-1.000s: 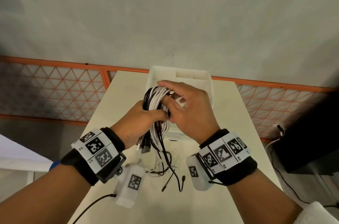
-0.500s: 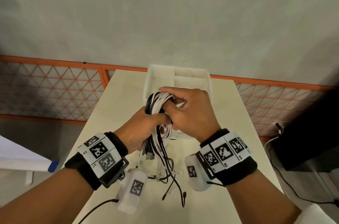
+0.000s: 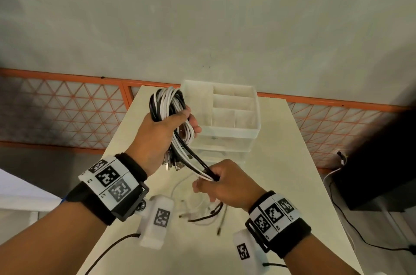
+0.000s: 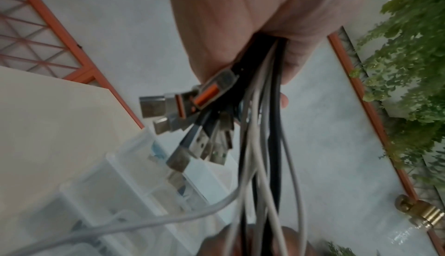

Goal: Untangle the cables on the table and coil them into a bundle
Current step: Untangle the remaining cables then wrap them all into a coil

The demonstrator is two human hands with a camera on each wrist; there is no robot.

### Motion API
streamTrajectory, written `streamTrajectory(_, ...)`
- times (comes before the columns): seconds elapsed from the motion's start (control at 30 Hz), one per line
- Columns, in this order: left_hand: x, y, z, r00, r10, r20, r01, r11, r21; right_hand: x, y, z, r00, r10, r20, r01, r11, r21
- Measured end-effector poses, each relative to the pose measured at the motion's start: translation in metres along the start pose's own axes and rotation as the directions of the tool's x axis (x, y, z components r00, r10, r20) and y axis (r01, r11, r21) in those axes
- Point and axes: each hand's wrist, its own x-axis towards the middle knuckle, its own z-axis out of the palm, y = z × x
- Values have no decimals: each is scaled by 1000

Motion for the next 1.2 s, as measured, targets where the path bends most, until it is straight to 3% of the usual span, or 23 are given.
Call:
streamTrajectory(0.1, 0, -1, -1, 999, 13, 31, -14, 999, 36, -4, -7, -3, 997, -60, -50, 60, 998, -10)
streamTrajectory(0.2, 3, -2, -1, 996, 70, 48, -74, 993, 96, -10, -17, 0, 993, -107, 40, 97, 976, 194)
streamTrajectory(0.27, 4, -1, -2, 992, 112, 65, -118, 987, 113, -10, -20, 0, 995, -44, 87, 29, 986, 164)
streamTrajectory(0.33, 5, 1, -3, 991, 114, 74, -119, 991, 67, -5, -16, -1, 996, 84, 32, -84, 996, 2)
streamTrajectory(0.43, 1, 2, -6, 979, -9, 202, 37, 990, -136, 6, 0, -11, 963, 206, -173, -233, 960, -153)
streamTrajectory(0.53, -3, 1, -15, 916, -149, 373, 230, 955, -184, 8, 13, -24, 926, 198, -321, -285, 925, -252)
streamTrajectory(0.6, -8, -1, -16, 838, -271, 474, 335, 941, -55, 9, 14, -31, 906, 182, -383, -317, 890, -327)
streamTrajectory(0.67, -13, -7, -11, 781, -402, 477, 350, 915, 200, 8, 8, -33, 893, 137, -429, -323, 858, -400)
streamTrajectory(0.73, -17, -17, -1, 797, -457, 394, 263, 850, 456, 7, 1, -33, 881, 95, -463, -312, 852, -419)
streamTrajectory(0.8, -17, -27, 4, 829, -452, 329, 186, 778, 600, 7, -6, -34, 875, 82, -477, -305, 859, -412)
streamTrajectory(0.97, -18, -44, 13, 876, -425, 229, 202, 753, 626, 5, -21, -35, 861, 41, -506, -265, 887, -378)
streamTrajectory(1.07, -14, -37, 12, 918, -361, 167, 200, 782, 591, 6, -18, -43, 906, 1, -422, -162, 925, -345)
streamTrajectory(1.13, -9, -26, 5, 917, -344, 203, 207, 844, 495, 6, -9, -50, 968, -6, -251, -91, 922, -376)
streamTrajectory(1.2, -3, -15, 0, 932, -290, 220, 202, 915, 349, 4, 2, -50, 998, 56, 3, -52, 937, -346)
